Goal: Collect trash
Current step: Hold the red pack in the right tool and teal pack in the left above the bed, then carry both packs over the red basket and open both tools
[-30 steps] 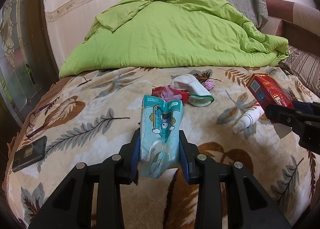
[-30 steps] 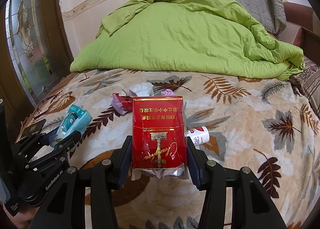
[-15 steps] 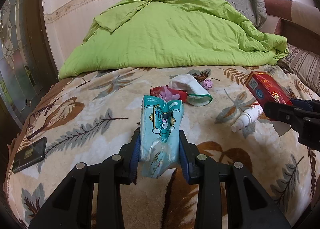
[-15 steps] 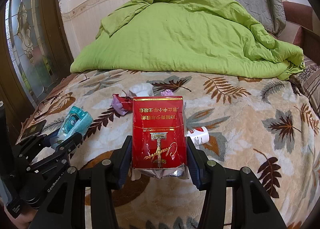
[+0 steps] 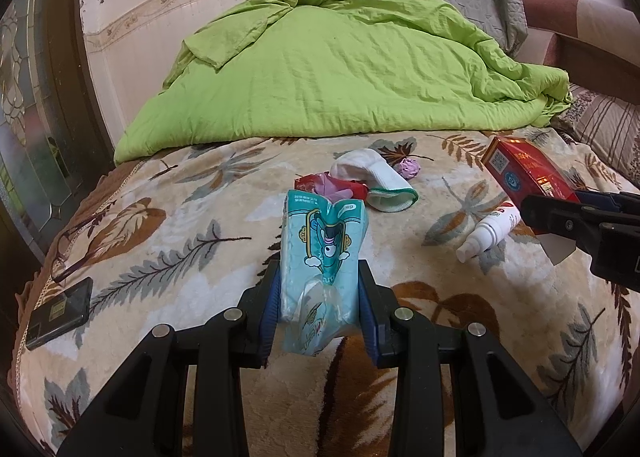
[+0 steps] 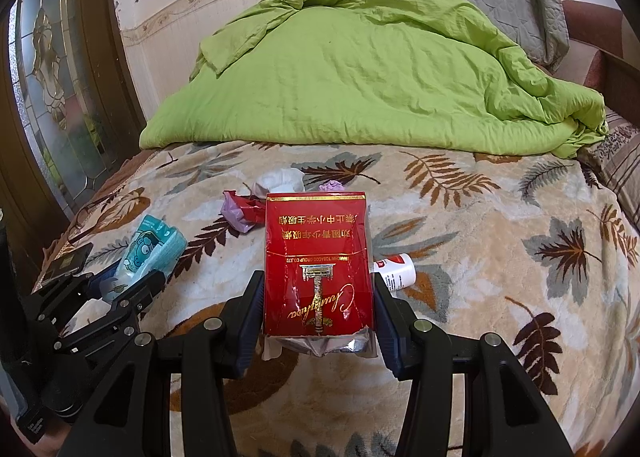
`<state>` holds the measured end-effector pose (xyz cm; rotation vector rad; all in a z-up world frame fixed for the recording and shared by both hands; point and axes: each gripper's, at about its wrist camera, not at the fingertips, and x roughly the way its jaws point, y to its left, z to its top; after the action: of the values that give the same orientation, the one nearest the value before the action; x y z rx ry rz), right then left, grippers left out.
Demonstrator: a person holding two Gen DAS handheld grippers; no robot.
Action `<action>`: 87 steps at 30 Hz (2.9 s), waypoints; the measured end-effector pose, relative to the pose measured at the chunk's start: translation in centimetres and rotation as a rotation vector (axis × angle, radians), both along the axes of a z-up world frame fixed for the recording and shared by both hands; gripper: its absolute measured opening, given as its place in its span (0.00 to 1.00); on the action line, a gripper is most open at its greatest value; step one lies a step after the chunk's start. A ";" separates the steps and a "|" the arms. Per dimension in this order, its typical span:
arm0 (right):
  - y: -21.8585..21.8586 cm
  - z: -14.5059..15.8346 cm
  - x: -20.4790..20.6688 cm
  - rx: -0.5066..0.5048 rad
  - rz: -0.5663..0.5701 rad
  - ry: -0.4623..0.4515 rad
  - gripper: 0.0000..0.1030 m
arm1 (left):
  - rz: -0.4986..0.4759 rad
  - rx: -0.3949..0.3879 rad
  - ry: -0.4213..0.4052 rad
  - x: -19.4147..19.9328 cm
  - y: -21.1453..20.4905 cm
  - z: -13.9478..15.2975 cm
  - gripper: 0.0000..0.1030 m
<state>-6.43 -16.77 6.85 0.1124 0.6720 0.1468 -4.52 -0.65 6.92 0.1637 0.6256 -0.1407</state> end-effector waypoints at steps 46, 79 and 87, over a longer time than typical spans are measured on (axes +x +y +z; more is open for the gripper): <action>-3.7 0.8 -5.8 0.163 -0.112 0.003 0.53 | -0.103 -0.068 0.025 -3.2 -1.8 0.7 0.33; -30.0 0.8 -37.1 0.357 -0.680 0.033 0.54 | -0.962 -0.139 0.188 -22.8 -30.2 5.7 0.34; -31.7 -1.1 -37.4 0.408 -0.705 0.066 0.58 | -1.057 -0.112 0.276 -24.1 -34.4 4.4 0.62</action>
<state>-43.83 -48.46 5.79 0.7378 0.6269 -0.4032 -28.64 -35.05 11.31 0.3589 0.7516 -1.2327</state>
